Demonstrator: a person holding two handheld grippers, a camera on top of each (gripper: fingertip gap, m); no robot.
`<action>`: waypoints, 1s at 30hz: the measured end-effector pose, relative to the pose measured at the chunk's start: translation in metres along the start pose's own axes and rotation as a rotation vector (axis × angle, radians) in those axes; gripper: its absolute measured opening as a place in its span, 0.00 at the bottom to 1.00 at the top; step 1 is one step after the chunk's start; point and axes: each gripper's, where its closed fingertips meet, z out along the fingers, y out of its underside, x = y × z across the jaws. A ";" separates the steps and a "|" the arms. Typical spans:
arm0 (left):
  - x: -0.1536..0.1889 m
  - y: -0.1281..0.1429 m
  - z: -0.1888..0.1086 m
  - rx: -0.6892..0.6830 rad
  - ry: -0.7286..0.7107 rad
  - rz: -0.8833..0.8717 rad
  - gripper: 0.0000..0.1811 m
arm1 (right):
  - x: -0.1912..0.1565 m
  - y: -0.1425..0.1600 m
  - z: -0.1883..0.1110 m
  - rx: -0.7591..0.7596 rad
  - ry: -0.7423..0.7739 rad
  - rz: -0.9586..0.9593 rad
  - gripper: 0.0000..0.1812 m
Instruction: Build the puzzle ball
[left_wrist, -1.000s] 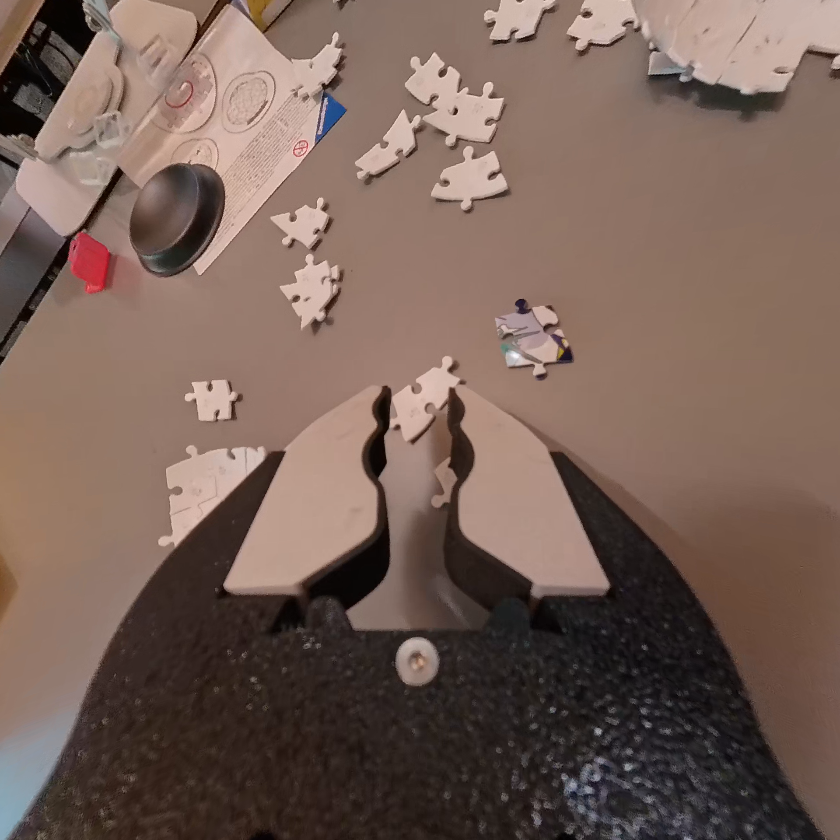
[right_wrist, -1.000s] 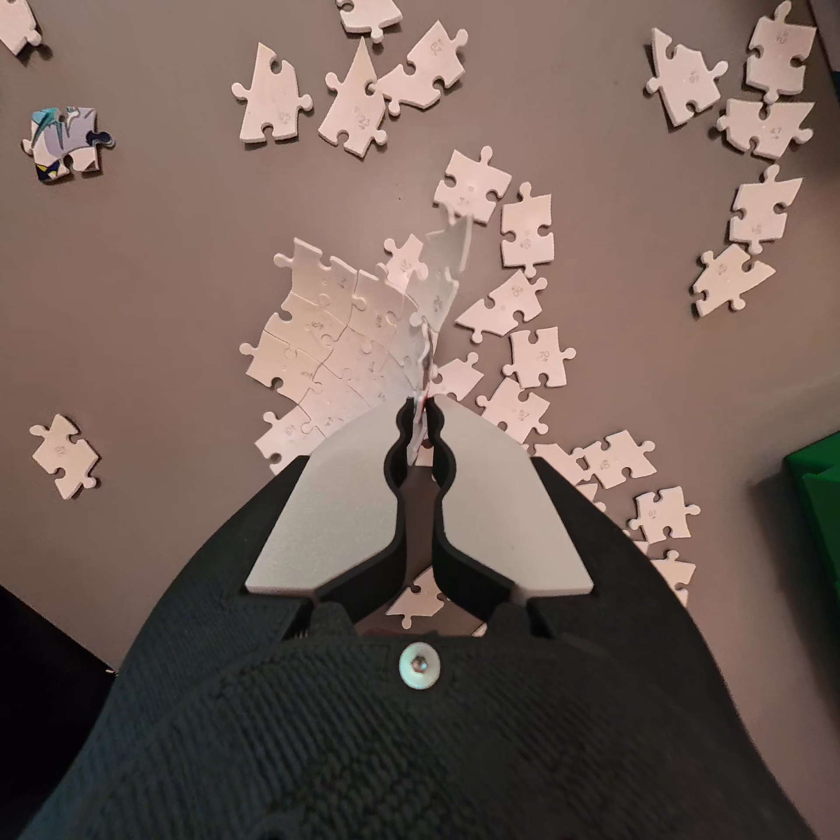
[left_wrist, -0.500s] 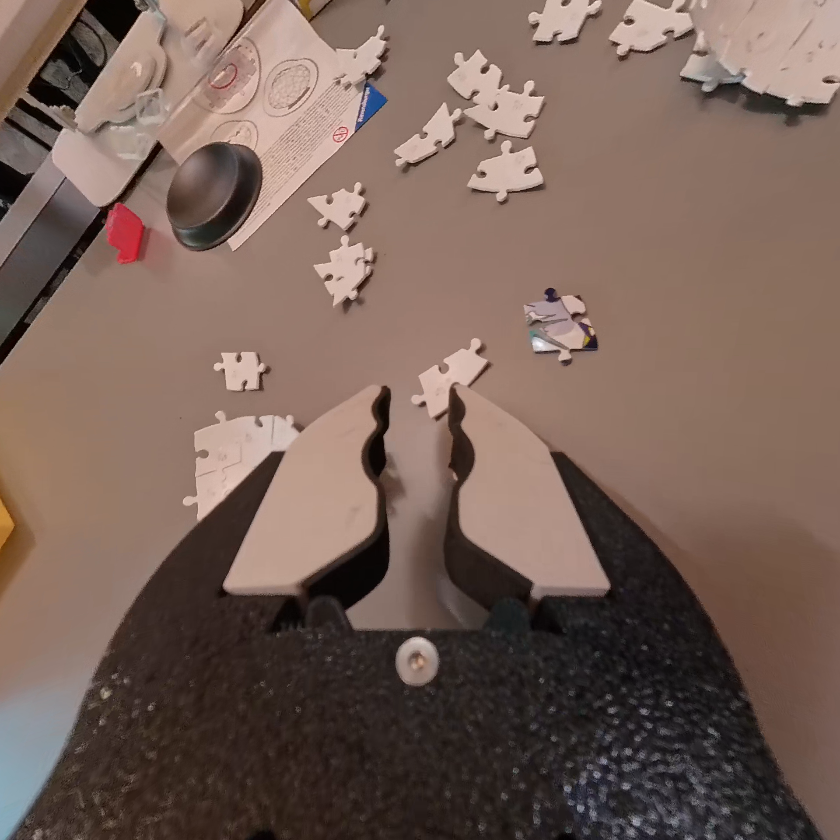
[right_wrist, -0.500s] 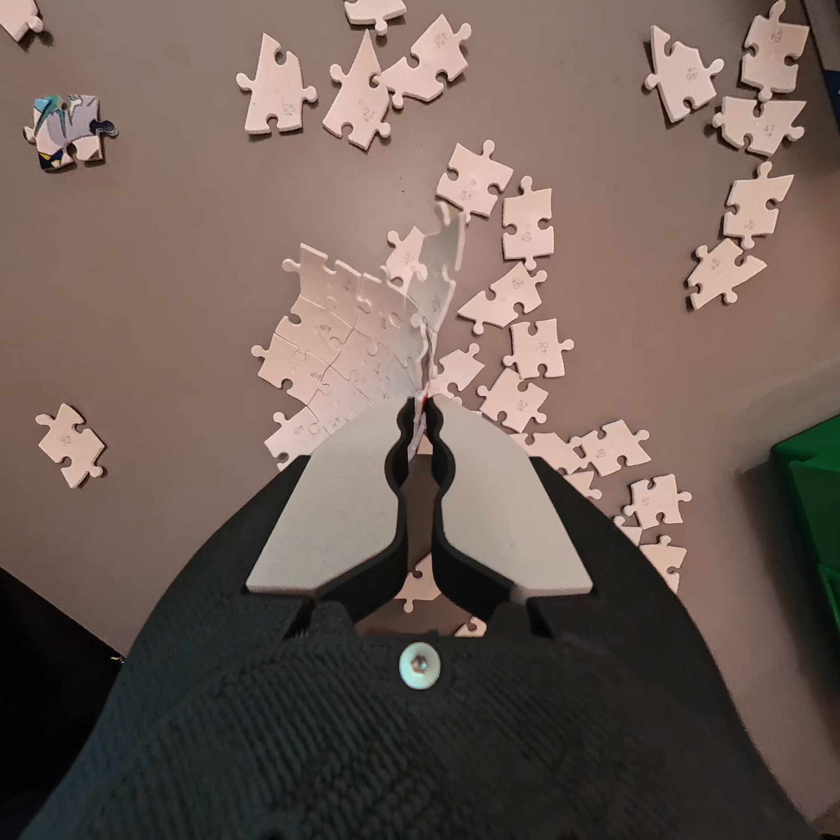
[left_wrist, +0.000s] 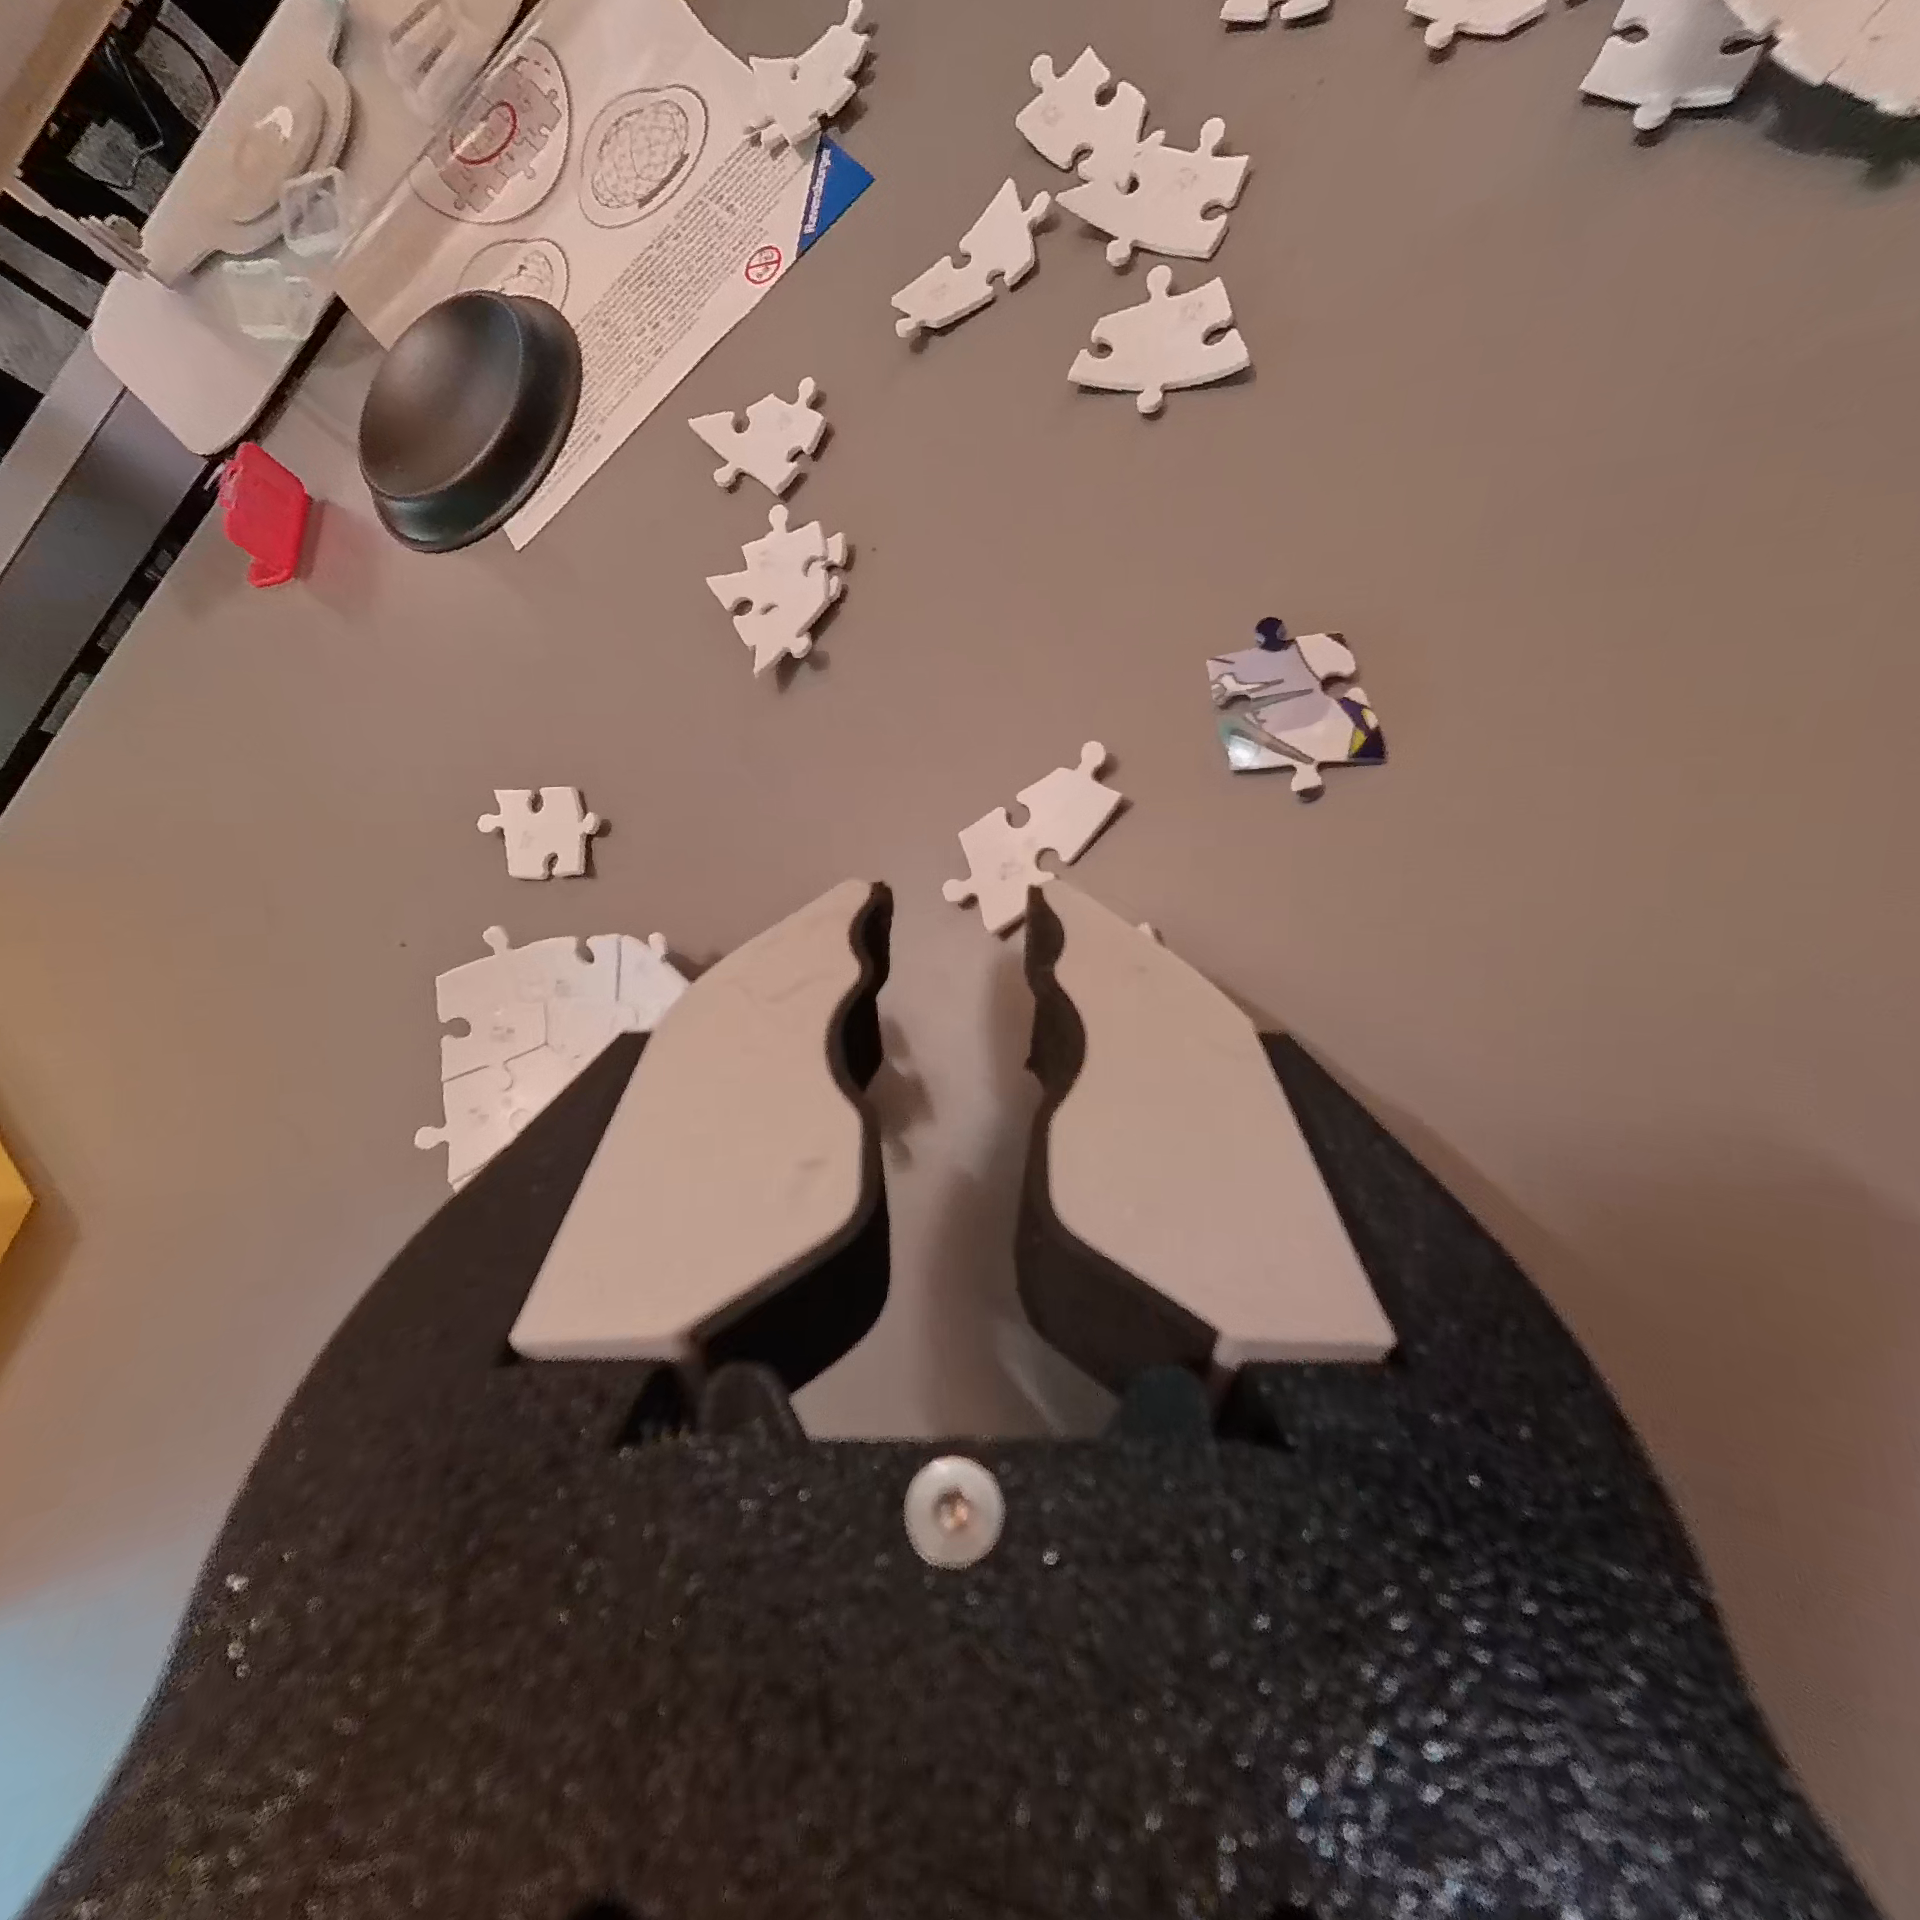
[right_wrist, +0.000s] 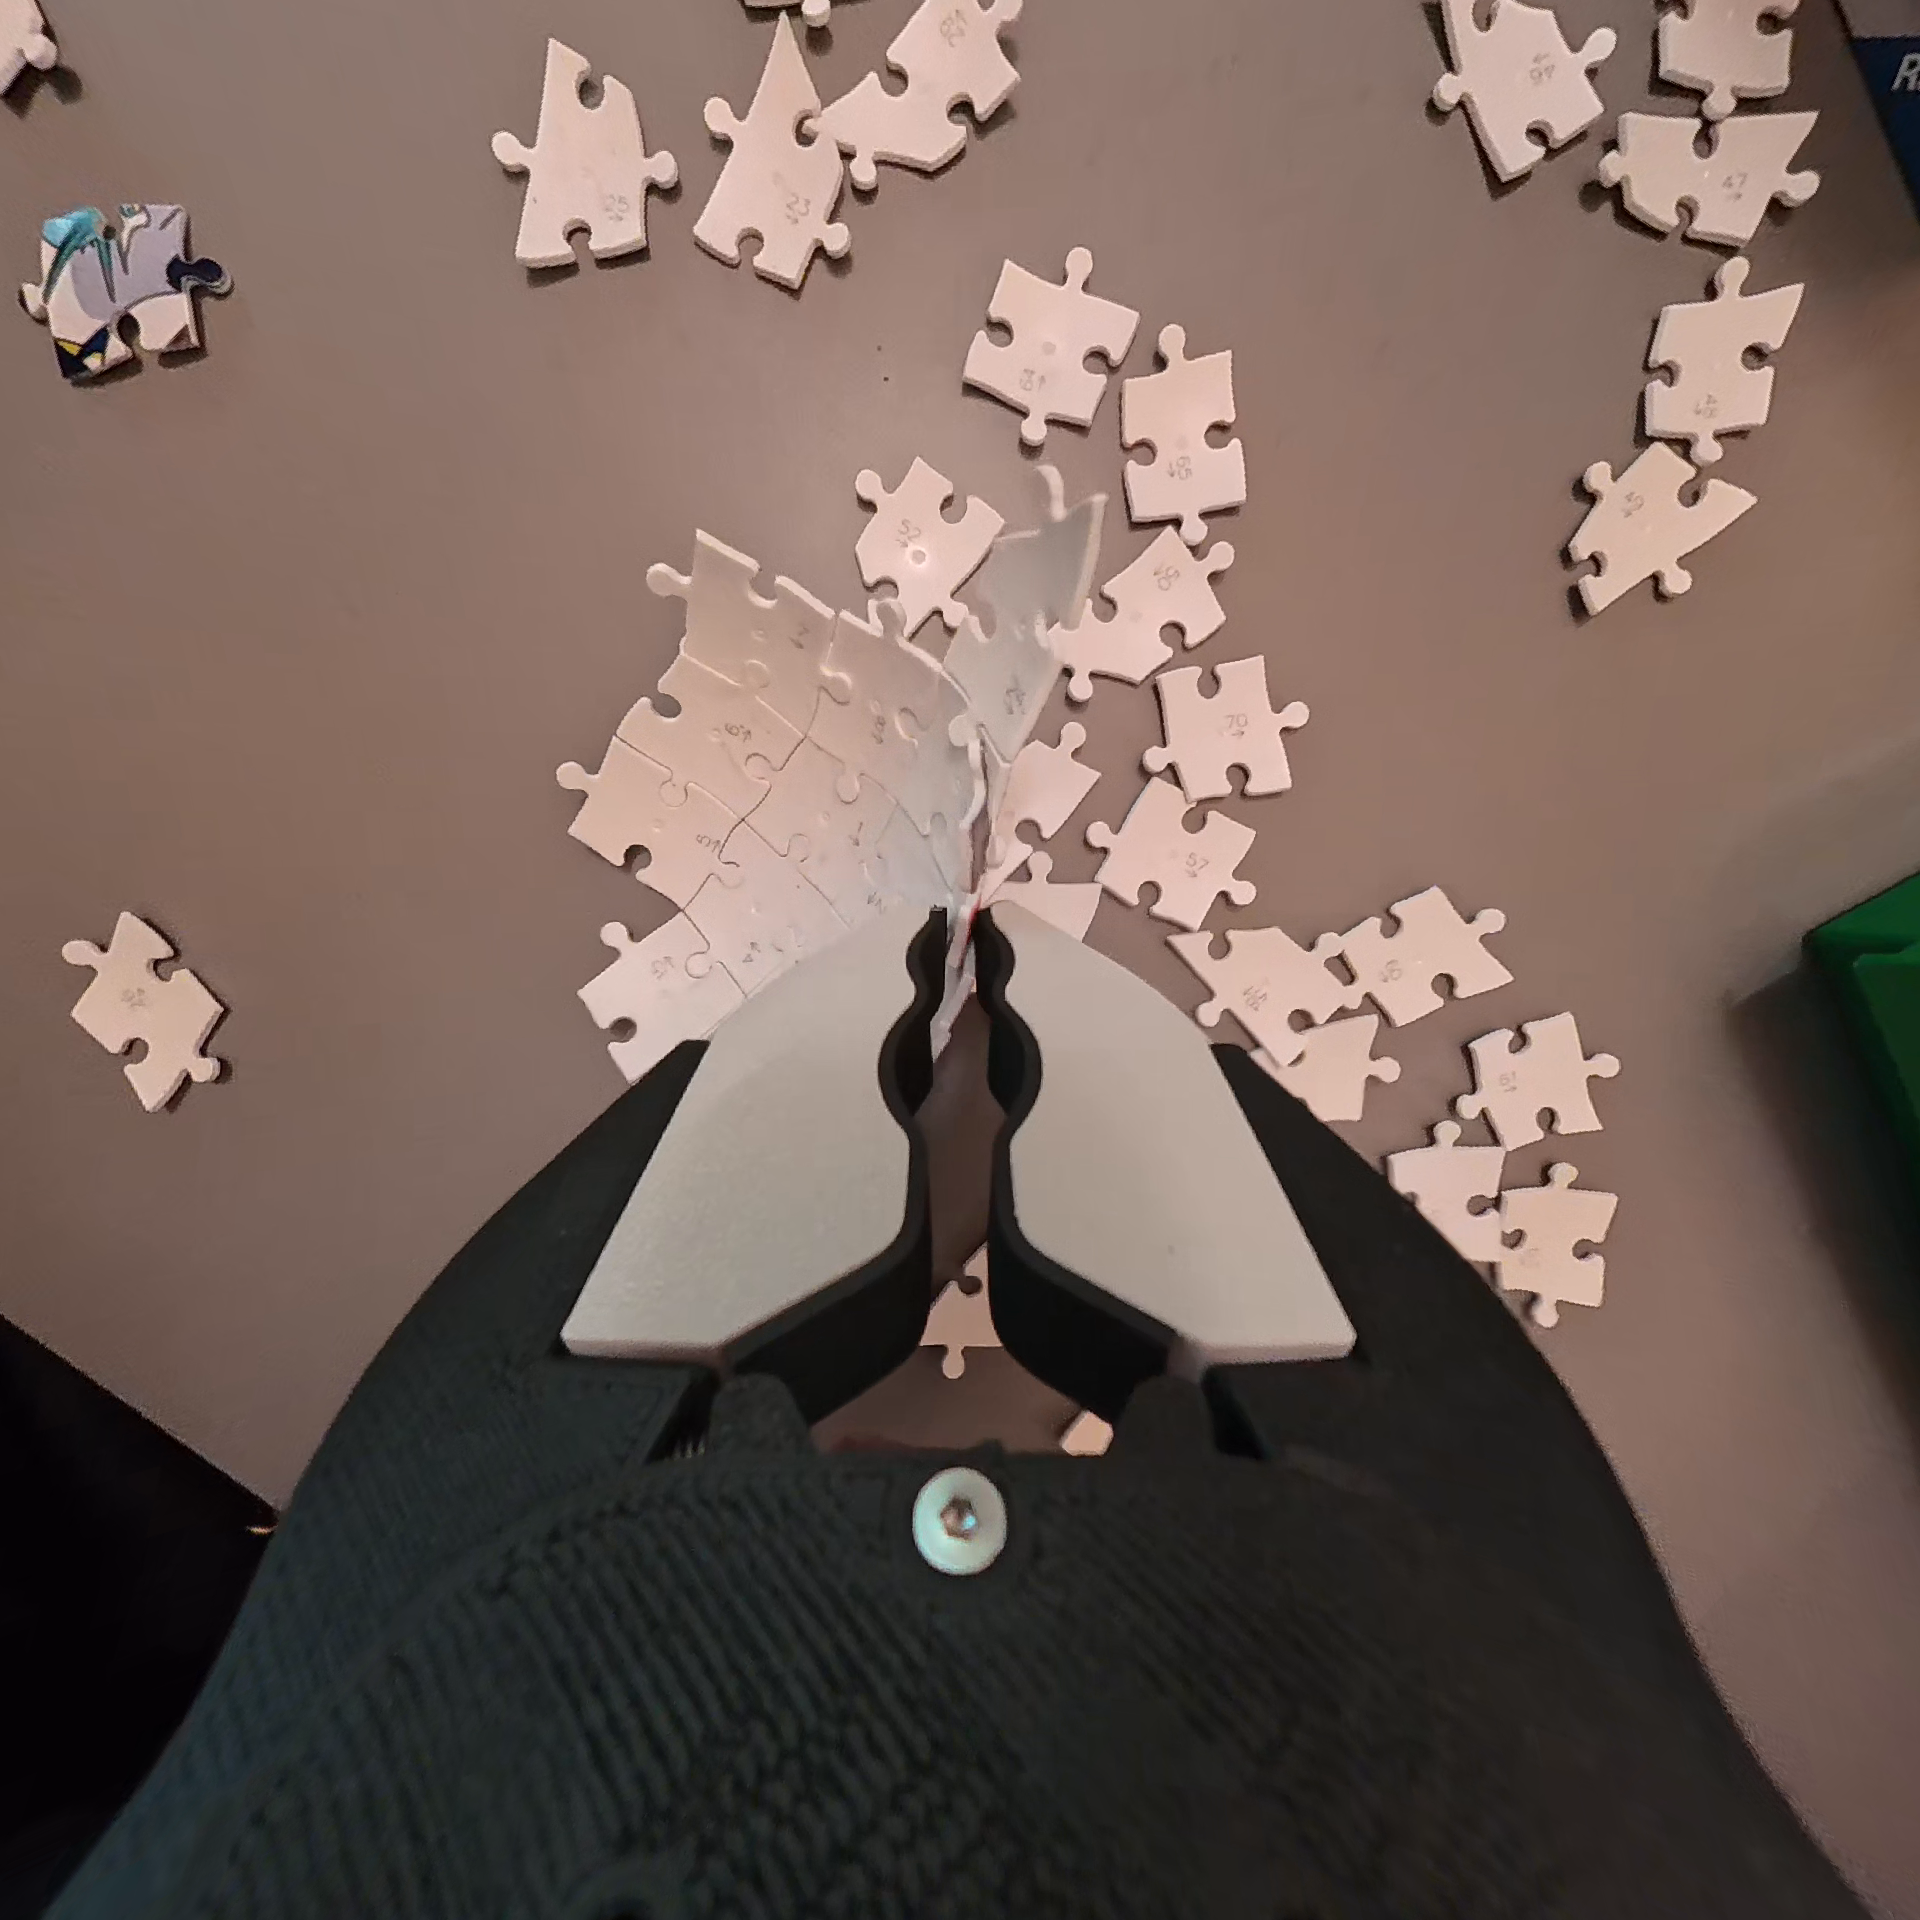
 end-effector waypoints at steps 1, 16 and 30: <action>-0.002 0.000 0.000 -0.003 -0.005 0.001 0.13 | 0.000 0.001 0.000 0.004 -0.001 0.002 0.03; -0.064 -0.006 -0.001 -0.004 -0.179 -0.163 0.13 | 0.002 0.011 -0.003 0.085 -0.033 0.015 0.03; -0.077 -0.031 0.035 -0.047 -0.147 -0.063 0.13 | 0.009 0.016 -0.007 0.083 -0.062 -0.010 0.03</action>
